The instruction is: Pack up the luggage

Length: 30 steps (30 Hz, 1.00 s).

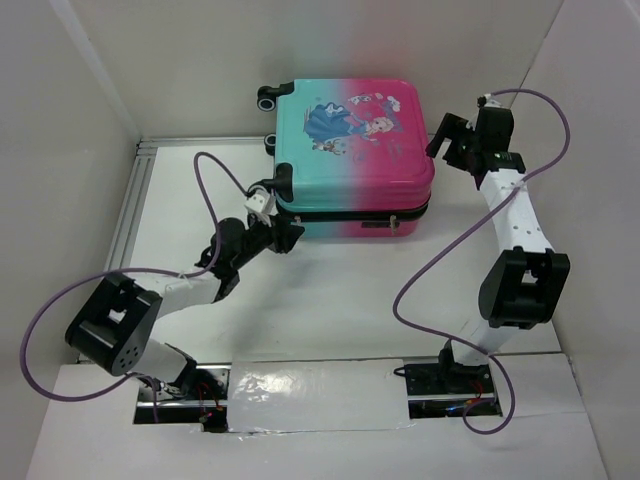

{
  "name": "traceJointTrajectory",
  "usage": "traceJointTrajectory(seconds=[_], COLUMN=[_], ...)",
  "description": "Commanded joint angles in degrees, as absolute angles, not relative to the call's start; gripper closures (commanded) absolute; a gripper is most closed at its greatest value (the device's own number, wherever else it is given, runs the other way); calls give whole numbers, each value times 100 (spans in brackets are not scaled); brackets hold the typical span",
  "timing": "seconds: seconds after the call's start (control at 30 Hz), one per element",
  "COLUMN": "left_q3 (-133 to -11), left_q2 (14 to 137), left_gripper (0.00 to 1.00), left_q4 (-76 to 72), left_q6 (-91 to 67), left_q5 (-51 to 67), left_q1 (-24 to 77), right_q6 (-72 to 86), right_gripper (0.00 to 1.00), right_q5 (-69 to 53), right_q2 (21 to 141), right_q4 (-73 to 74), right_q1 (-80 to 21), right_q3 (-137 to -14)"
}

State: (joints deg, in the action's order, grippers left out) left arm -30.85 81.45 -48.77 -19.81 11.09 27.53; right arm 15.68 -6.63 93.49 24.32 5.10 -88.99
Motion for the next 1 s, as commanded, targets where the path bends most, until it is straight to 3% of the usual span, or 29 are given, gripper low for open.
traceJointTrajectory(seconds=[0.0, 0.4, 0.57, 0.73, 0.97], left_q3=[-3488, -4403, -4641, -4526, -4702], left_q2=[8551, 9448, 9606, 9668, 9668], left_gripper=[40, 48, 48, 38, 41], left_q4=[-4887, -4148, -3779, -3832, -3428], left_q6=[-1978, -2417, -2417, -2470, -2583], left_q5=[571, 141, -17, -202, -878], left_q1=[2830, 2997, 3155, 3207, 3340], right_q6=[1696, 1749, 1749, 1749, 1802], right_gripper=[3, 3, 3, 3, 3], right_q5=[-1115, -1371, -1424, -1424, -1424], right_q2=[9290, 9553, 9720, 9834, 9888], right_q4=[1811, 1696, 1696, 1644, 1591], right_q1=[519, 519, 519, 519, 414], right_q3=[-8754, -8754, -8807, -8859, -8859])
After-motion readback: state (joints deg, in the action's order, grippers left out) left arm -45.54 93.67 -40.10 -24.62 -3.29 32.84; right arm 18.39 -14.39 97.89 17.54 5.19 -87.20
